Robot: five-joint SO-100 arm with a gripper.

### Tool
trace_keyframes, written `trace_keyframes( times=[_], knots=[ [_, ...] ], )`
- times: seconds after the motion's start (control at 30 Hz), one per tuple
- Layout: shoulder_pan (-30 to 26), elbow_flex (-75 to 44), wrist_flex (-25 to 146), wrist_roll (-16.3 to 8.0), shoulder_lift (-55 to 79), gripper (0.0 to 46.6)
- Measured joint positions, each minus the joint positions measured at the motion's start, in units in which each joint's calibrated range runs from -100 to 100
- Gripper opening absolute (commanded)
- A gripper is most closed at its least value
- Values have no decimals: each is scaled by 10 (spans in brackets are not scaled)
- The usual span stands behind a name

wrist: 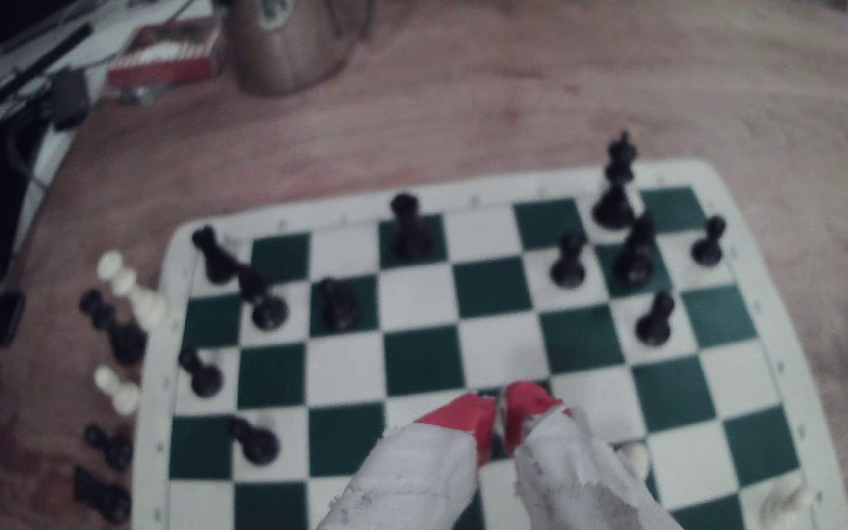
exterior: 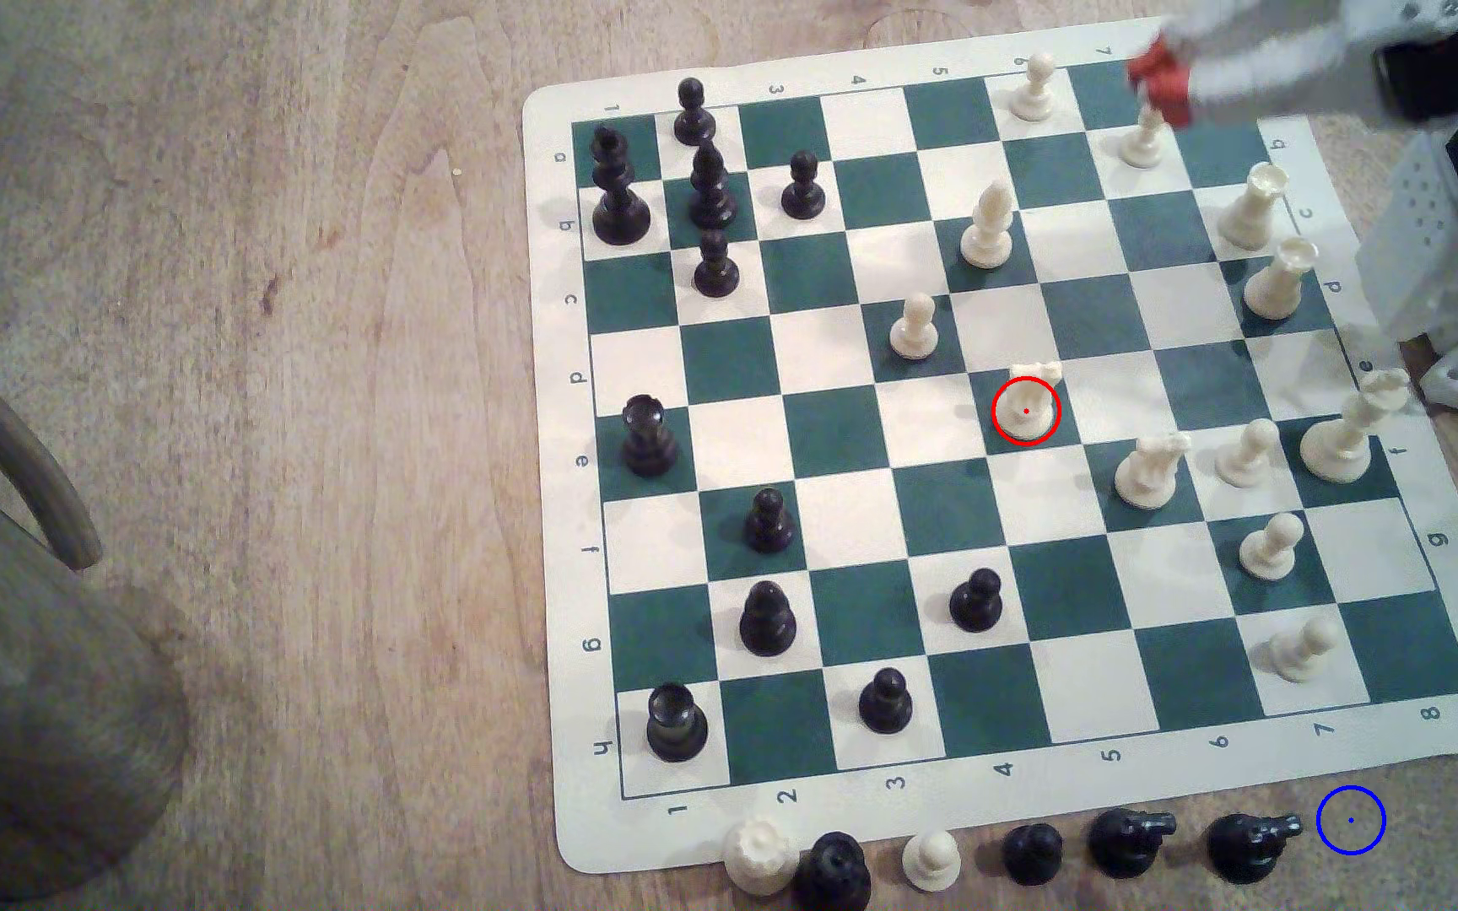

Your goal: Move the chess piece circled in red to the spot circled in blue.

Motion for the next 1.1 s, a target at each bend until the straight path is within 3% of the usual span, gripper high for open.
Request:
trace_keyframes(
  times=[0.2,0.27,0.4,0.7,1.1],
  knots=[
    [-14,-46,33,-9,94,76],
    [-18,-88,44,-13,163,163],
    [-20,-117,41,-20,235,238],
    [-21,-125,44,-21,354,215],
    [-64,-125,95,-27,362,214]
  ],
)
